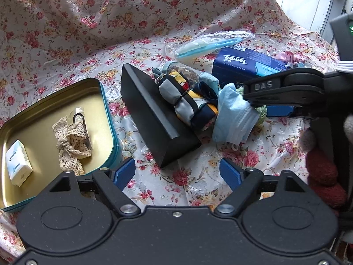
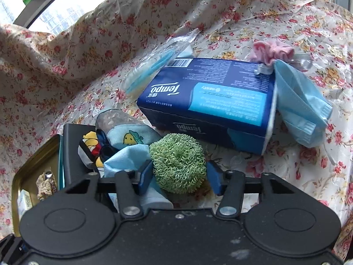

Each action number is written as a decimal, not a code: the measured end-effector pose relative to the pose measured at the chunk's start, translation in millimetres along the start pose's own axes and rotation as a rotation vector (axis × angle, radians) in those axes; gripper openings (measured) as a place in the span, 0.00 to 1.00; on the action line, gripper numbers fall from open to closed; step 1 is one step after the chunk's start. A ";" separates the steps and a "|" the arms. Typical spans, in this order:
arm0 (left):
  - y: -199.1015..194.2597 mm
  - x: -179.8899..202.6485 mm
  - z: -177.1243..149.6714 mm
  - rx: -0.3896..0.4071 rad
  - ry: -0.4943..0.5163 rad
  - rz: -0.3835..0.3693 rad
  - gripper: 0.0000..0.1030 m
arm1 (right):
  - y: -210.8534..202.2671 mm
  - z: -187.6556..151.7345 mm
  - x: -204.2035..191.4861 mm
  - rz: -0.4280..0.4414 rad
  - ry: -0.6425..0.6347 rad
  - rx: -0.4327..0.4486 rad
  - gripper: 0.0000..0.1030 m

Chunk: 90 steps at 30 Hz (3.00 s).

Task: Organize soft objects
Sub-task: 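Grasp the green scrubber ball with the right tool while the left tool grasps the blue mask, then lift the scrubber ball with the right tool while the left tool lifts the blue mask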

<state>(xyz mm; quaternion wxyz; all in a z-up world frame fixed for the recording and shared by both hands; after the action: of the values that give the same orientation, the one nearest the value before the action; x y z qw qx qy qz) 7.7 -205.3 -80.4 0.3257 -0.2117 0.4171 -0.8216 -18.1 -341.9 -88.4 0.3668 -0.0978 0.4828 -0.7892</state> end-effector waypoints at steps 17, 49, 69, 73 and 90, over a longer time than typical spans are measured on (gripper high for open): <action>18.5 53.6 16.4 0.040 0.169 -0.072 0.78 | -33.9 -15.9 83.1 -0.064 0.158 0.035 0.51; 79.8 111.4 26.2 0.039 0.436 -0.199 0.88 | -30.2 -10.2 91.5 -0.096 0.052 0.055 0.52; 107.6 108.0 43.2 -0.019 0.257 -0.286 0.85 | -54.2 -7.3 108.5 -0.062 0.110 0.086 0.52; 102.5 105.0 43.3 -0.018 0.227 -0.299 0.73 | -56.9 -8.3 109.4 -0.067 0.117 0.090 0.52; 55.0 93.2 41.1 0.048 0.183 -0.273 0.73 | -77.8 -19.9 104.5 -0.094 0.122 0.115 0.52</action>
<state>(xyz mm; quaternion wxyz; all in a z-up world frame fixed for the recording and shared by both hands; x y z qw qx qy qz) -12.2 -318.3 -95.4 0.1766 -0.1826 0.3926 -0.8839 -140.3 -377.9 -54.7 0.3043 -0.0507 0.4532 -0.8363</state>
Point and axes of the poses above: each gripper's, at about its wrist camera, not at the fingertips, and y roughly the way its jaws point, x to its right, z to its top, the point moved 10 cm from there along y, roughly the way its jaws point, and after that the axes turned 6 degrees about -z, right-handed, at the moved point
